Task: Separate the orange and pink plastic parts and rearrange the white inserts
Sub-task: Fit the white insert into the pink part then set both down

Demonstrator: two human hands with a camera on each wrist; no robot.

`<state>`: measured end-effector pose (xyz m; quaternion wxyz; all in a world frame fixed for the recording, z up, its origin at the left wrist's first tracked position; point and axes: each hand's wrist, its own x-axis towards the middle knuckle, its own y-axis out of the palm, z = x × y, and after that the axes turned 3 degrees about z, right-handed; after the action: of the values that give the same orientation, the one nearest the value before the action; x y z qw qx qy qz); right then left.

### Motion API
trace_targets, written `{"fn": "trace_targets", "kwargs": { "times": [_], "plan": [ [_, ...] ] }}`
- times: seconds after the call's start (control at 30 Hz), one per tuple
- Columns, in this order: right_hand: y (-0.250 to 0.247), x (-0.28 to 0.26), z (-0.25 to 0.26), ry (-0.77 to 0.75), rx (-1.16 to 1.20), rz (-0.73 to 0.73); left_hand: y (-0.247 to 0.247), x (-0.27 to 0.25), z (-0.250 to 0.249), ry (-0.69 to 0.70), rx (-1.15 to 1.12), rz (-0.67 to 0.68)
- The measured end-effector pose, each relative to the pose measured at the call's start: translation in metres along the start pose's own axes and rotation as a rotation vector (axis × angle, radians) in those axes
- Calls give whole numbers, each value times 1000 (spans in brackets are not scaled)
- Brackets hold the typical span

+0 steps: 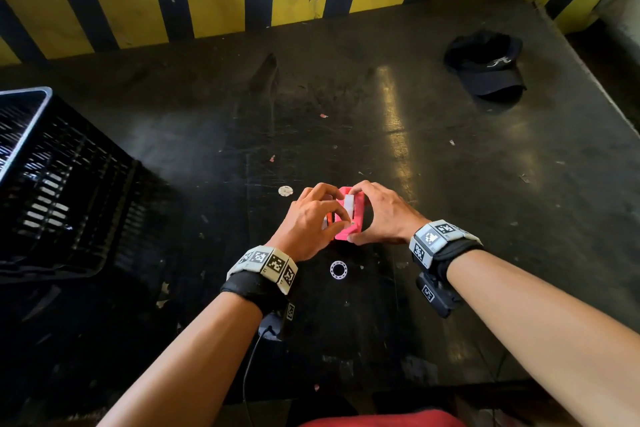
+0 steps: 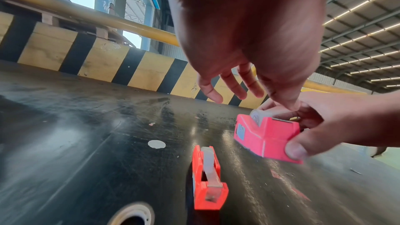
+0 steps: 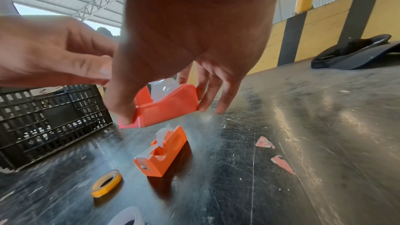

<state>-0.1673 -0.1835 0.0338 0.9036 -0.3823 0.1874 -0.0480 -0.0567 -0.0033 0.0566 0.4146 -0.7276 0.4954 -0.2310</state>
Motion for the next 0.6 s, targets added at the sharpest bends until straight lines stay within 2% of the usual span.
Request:
{"fn": "trace_targets", "kwargs": {
  "times": [0.23, 0.33, 0.43, 0.5, 0.6],
  "plan": [
    [1, 2, -2, -31, -2, -13, 6, -14, -3, -40, 28, 12],
    [2, 3, -5, -34, -3, -11, 7, -18, -3, -44, 60, 66],
    [3, 2, -9, -39, 0, 0, 8, -19, 1, -30, -91, -30],
    [3, 1, -11, -47, 6, -1, 7, -15, 4, -100, -209, -102],
    [4, -2, -11, -71, 19, -12, 5, -8, 4, -202, -225, -16]
  ]
}}
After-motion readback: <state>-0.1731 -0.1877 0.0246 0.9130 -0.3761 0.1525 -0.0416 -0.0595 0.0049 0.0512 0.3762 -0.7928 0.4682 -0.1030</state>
